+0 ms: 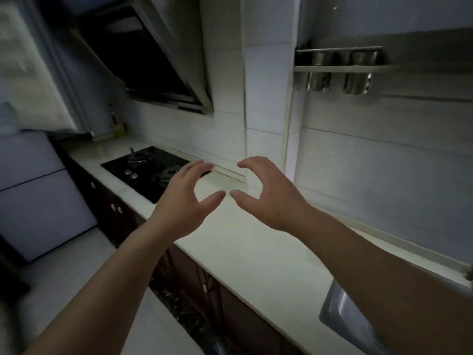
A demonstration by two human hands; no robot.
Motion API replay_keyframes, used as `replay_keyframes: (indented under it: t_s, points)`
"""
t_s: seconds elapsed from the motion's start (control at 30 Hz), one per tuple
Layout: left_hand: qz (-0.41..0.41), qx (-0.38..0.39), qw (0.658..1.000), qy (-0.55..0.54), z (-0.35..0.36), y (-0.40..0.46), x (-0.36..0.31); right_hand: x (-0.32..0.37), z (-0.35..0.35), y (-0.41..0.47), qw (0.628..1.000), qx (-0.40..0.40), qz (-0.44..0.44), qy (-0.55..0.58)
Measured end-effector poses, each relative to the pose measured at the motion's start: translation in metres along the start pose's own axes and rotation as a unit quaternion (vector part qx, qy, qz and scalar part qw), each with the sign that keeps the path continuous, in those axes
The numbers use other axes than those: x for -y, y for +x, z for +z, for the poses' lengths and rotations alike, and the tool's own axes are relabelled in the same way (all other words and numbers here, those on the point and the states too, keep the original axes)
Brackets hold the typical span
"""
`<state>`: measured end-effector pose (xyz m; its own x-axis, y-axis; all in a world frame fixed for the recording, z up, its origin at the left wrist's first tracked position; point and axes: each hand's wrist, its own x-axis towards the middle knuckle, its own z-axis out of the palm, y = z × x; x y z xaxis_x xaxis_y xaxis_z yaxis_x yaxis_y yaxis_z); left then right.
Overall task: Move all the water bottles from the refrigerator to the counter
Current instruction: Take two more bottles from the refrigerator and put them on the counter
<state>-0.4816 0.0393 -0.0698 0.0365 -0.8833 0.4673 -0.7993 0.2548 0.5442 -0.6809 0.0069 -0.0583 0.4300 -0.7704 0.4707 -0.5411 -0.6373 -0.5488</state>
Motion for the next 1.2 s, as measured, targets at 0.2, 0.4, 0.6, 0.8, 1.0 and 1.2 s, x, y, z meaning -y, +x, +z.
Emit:
replay_keyframes:
  t_s: [0.2,0.4,0.6,0.8,1.0,1.2]
  points:
    - [-0.041,-0.039,0.998,0.037,-0.058,-0.015,0.053,0.047,0.061,0.044,0.997,0.040,-0.047,0.036]
    - [-0.090,-0.071,0.991,0.068,-0.096,-0.024,0.094,0.071,0.109,0.080,0.990,0.074,-0.095,0.072]
    - [-0.126,-0.089,0.984,0.092,-0.110,-0.005,0.133,0.068,0.155,0.129,0.981,0.109,-0.122,0.103]
    - [-0.155,-0.097,0.976,0.120,-0.107,0.040,0.177,0.048,0.194,0.195,0.972,0.135,-0.141,0.129]
    - [-0.183,-0.105,0.966,0.147,-0.101,0.098,0.213,0.026,0.219,0.265,0.963,0.159,-0.152,0.155]
    - [-0.209,-0.128,0.952,0.183,-0.114,0.124,0.236,0.024,0.246,0.314,0.951,0.178,-0.170,0.186]
